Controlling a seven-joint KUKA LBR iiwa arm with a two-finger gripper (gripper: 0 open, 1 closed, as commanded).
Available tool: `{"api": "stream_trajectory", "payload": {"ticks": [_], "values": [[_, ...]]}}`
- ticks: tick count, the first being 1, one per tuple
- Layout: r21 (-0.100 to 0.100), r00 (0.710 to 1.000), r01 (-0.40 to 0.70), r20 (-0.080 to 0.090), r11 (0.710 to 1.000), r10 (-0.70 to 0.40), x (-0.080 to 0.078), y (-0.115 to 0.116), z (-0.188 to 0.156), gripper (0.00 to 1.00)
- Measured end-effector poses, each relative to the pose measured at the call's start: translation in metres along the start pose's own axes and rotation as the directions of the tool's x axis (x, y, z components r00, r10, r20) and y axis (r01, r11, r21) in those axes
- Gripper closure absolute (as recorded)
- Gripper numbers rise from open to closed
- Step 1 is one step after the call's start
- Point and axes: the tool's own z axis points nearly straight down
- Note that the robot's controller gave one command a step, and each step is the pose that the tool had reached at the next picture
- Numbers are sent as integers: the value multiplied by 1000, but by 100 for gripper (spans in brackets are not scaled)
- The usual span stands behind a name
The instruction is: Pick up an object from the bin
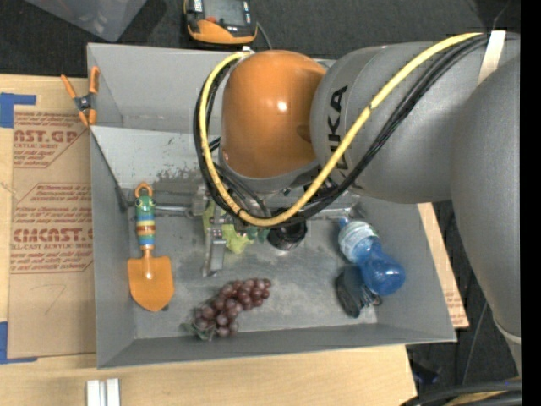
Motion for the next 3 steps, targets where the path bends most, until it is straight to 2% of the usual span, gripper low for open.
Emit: {"api": "stream_trajectory", "payload": {"ticks": [1, 2, 3], "values": [[0, 998, 69, 2, 998, -69, -37, -115, 31, 0], [-6, 1000, 6, 0, 1000, -6, 11, -77, 46, 0], [2, 999, 38, 4, 999, -38, 26, -87, 84, 0]]}}
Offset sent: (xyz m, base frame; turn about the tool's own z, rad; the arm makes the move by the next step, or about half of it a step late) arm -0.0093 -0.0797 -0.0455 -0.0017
